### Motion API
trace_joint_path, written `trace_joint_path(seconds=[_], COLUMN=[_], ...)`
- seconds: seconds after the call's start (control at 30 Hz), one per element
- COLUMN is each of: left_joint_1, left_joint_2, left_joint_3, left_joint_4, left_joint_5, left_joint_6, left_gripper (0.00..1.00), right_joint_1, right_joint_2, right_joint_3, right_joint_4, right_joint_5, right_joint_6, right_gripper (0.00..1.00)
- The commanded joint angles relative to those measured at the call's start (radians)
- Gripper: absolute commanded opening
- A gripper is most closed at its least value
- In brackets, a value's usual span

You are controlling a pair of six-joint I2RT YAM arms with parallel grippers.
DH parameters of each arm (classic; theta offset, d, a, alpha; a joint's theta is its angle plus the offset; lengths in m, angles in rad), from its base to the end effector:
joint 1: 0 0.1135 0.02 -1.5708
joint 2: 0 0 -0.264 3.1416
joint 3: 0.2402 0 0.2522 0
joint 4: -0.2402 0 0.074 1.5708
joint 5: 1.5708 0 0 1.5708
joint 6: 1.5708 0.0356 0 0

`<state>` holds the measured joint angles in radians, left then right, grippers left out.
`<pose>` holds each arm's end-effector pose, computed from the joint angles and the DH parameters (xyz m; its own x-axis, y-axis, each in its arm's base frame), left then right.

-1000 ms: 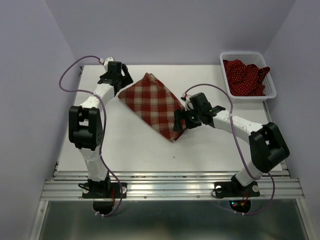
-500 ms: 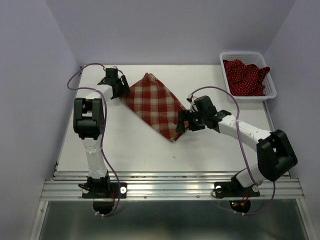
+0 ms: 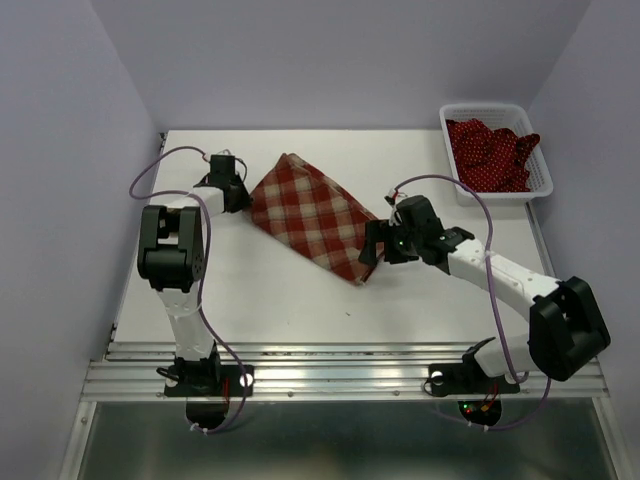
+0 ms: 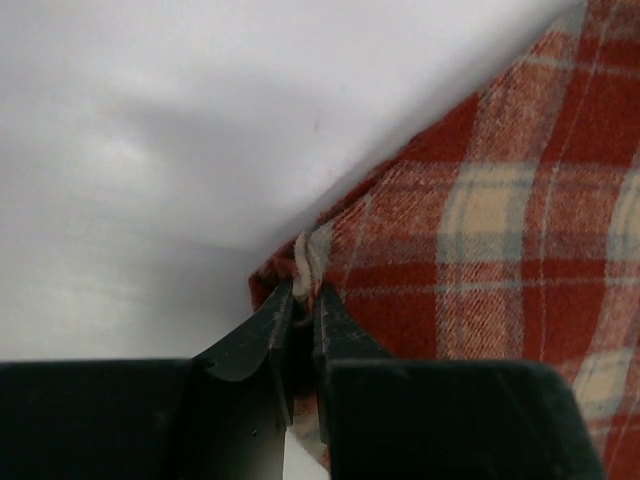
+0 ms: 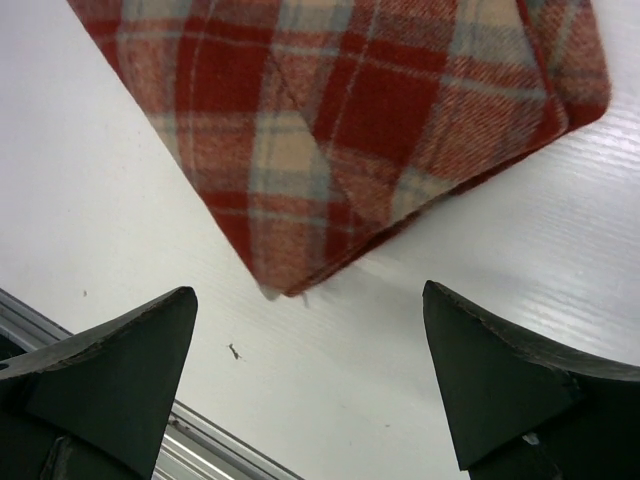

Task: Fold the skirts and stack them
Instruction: Fold the skirt

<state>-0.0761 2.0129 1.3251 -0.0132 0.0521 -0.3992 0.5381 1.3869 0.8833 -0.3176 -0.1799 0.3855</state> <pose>0.4426 -0.0356 0.1723 -0.6375 -0.3407 -0.6911 -0.1434 0.9337 -0.3280 0.2453 0.1538 0.2276 -0.8114 -0.0534 -0.5821 -0.3279 0.8660 0.3776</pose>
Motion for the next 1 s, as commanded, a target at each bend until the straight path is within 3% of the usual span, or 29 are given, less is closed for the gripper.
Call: trace_joint_path(seconds=[0.0,0.2,0.33,0.43,0.53,0.57,0.67,0.7,0.77,0.97], left_joint_1=[-0.056,-0.16,-0.281,-0.388,-0.45,-0.456,-0.459,-0.459,-0.459,-0.453], left_joint_2=[-0.208,-0.477,-0.677,-0.828,-0.924,-0.951,-0.97,-0.971,-0.977,-0.948], left_joint_3=[-0.209,-0.55,-0.741,-0.854,-0.891,-0.886,-0.845,-0.822,-0.752,-0.656], left_joint_4=[0.001,-0.007,-0.051,-0.07,-0.109,-0.135,-0.197,-0.252,-0.307,-0.254], left_joint_5=[-0.041,-0.172,-0.216,-0.218,-0.228,-0.233,-0.262,-0.288,-0.323,-0.374], left_joint_6=[-0.114,-0.349,-0.583,-0.682,-0.745,-0.736,-0.704,-0.692,-0.662,-0.486], left_gripper=[0.0,0.0,0.0,0.12,0.31,0.49,0.72,0.89,0.99,0.99], right_joint_1=[-0.001,-0.001,-0.001,-0.01,-0.02,-0.032,-0.075,-0.085,-0.127,-0.265], right_joint_2=[-0.081,-0.146,-0.192,-0.212,-0.212,-0.203,-0.192,-0.189,-0.181,-0.117], right_joint_3=[-0.037,-0.075,-0.093,-0.096,-0.095,-0.093,-0.078,-0.073,-0.06,-0.007], right_joint_4=[0.002,-0.066,-0.098,-0.103,-0.103,-0.103,-0.103,-0.103,-0.101,-0.087], right_joint_5=[0.118,0.259,0.336,0.378,0.392,0.39,0.366,0.364,0.364,0.248], right_joint_6=[0.067,0.141,0.154,0.151,0.142,0.139,0.122,0.115,0.086,-0.019], right_gripper=[1.0,1.0,1.0,1.0,1.0,1.0,1.0,1.0,1.0,1.0])
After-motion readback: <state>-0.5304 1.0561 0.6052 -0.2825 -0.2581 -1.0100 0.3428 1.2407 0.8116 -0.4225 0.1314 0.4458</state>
